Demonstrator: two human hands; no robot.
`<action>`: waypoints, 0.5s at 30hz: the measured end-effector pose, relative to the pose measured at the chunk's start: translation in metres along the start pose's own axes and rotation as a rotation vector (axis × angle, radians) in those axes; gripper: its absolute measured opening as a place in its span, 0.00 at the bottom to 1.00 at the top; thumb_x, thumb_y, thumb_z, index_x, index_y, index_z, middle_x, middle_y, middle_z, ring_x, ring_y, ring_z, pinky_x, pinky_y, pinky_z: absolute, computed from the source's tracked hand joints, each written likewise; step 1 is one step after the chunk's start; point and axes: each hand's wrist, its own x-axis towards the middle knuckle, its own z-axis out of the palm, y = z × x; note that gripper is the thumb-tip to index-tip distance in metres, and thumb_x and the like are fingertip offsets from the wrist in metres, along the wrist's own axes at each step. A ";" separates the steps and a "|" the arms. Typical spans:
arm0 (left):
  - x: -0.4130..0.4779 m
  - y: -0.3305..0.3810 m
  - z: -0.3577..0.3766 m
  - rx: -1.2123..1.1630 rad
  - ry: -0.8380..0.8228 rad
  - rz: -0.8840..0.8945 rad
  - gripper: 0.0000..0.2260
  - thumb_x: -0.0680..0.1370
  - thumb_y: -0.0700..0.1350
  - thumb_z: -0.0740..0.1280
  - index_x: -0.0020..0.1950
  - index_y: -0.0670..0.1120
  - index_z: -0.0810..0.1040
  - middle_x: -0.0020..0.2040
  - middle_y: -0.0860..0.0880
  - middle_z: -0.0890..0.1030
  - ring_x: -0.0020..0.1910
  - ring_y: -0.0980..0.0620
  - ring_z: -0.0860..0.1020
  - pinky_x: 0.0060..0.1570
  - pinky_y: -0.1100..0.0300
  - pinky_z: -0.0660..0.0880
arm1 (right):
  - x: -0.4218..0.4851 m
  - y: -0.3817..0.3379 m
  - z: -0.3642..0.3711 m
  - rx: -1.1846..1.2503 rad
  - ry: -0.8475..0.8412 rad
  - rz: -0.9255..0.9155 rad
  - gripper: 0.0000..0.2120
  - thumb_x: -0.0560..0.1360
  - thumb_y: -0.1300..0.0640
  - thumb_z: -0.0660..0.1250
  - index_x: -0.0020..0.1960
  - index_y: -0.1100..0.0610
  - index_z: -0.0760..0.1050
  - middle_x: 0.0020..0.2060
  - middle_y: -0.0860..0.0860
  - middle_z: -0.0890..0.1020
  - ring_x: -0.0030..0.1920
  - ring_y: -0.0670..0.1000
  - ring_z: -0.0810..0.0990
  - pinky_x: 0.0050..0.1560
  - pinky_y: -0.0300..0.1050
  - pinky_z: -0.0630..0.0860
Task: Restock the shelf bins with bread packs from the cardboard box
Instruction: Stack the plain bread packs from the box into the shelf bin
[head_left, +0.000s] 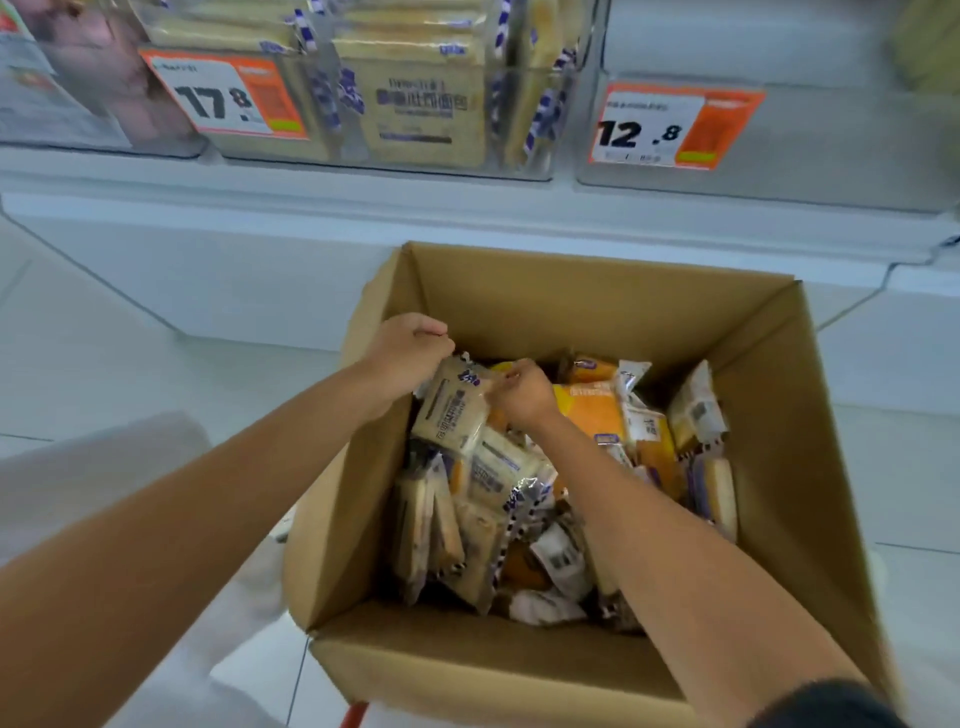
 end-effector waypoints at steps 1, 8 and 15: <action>0.001 -0.001 0.001 0.041 -0.022 0.005 0.17 0.79 0.42 0.65 0.68 0.46 0.74 0.59 0.49 0.77 0.61 0.50 0.76 0.65 0.52 0.73 | 0.002 0.001 -0.007 0.069 -0.002 -0.048 0.07 0.75 0.63 0.65 0.50 0.57 0.68 0.39 0.52 0.74 0.38 0.51 0.74 0.40 0.43 0.73; 0.007 0.031 0.020 0.275 -0.268 0.257 0.45 0.73 0.39 0.75 0.81 0.51 0.49 0.78 0.52 0.59 0.74 0.53 0.62 0.64 0.59 0.70 | -0.045 -0.043 -0.106 0.030 -0.075 -0.442 0.14 0.73 0.68 0.68 0.56 0.58 0.71 0.38 0.53 0.78 0.39 0.49 0.77 0.43 0.42 0.75; 0.015 0.011 0.019 -0.007 -0.208 0.091 0.06 0.76 0.42 0.72 0.46 0.46 0.75 0.41 0.50 0.81 0.34 0.62 0.81 0.36 0.65 0.77 | -0.056 0.020 -0.116 0.018 0.001 -0.222 0.16 0.77 0.61 0.68 0.64 0.58 0.73 0.55 0.54 0.80 0.56 0.52 0.79 0.48 0.33 0.74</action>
